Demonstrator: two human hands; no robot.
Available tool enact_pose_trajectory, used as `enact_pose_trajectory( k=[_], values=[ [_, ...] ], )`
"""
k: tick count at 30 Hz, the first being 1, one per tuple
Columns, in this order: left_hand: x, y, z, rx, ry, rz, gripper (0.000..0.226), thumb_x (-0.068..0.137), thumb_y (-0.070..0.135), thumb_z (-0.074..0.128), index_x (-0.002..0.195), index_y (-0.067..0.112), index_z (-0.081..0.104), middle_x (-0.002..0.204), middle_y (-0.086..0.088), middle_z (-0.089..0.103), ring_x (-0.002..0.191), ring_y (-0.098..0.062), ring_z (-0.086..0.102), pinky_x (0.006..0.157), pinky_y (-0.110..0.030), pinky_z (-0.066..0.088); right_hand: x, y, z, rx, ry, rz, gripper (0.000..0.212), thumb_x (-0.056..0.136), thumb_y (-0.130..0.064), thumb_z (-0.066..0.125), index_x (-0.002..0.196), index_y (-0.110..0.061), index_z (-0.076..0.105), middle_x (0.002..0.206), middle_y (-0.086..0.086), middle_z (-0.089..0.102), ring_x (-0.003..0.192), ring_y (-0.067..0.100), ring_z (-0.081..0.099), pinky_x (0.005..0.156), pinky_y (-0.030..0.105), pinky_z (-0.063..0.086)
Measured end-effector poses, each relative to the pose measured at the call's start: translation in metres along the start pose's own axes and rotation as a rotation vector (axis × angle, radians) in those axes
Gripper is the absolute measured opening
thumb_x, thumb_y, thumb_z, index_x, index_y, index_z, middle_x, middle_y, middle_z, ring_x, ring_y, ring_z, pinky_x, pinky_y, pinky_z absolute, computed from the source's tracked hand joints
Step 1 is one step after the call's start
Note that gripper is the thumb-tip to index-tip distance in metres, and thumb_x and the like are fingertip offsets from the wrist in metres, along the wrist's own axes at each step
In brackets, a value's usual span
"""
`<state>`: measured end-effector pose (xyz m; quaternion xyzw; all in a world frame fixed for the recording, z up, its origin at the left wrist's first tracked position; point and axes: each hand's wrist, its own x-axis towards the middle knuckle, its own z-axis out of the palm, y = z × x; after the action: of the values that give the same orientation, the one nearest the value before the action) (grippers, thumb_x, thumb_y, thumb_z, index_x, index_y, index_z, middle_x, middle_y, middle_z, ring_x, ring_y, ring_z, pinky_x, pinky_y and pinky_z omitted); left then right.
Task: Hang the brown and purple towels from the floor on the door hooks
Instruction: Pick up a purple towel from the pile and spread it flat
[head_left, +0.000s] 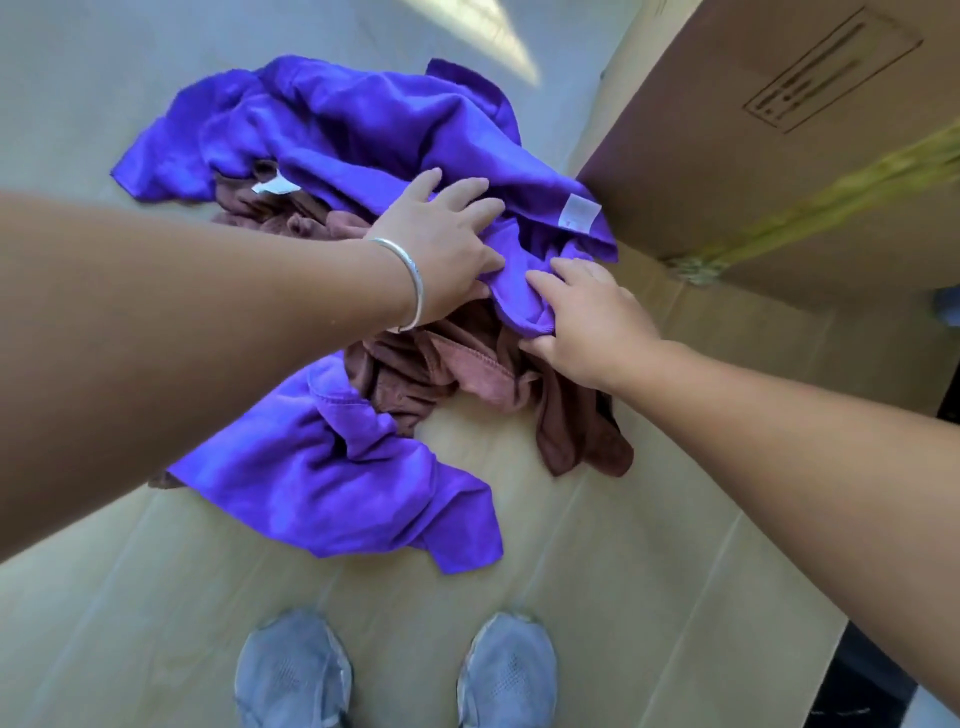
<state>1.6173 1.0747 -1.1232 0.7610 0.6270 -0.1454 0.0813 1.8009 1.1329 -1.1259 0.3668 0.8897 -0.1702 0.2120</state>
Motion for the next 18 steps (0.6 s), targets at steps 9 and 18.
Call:
enact_pose_trajectory(
  k=[9,18],
  values=[
    [-0.065,-0.023,-0.068,0.024,-0.054,-0.016,0.044,0.094,0.047,0.048,0.134,0.032,0.048,0.142,0.005,0.044,0.142,-0.020,0.025,0.113,-0.045,0.022,-0.037,-0.022,-0.072,-0.118,-0.046,-0.101,0.024,0.100,-0.037,0.038,0.081,-0.025,0.047,0.099,0.005,0.062,0.106,0.028,0.051,0.078,0.035,0.039],
    [-0.148,-0.048,-0.193,-0.103,0.038,-0.229,0.084,0.085,0.054,0.058,0.152,0.029,0.014,0.151,-0.004,0.033,0.139,-0.025,0.031,0.113,-0.044,0.023,-0.096,-0.081,-0.220,-0.199,0.108,-0.425,0.019,0.093,-0.030,0.045,0.088,-0.016,0.057,0.084,0.005,0.061,0.087,0.032,0.055,0.076,0.042,0.043]
  ],
)
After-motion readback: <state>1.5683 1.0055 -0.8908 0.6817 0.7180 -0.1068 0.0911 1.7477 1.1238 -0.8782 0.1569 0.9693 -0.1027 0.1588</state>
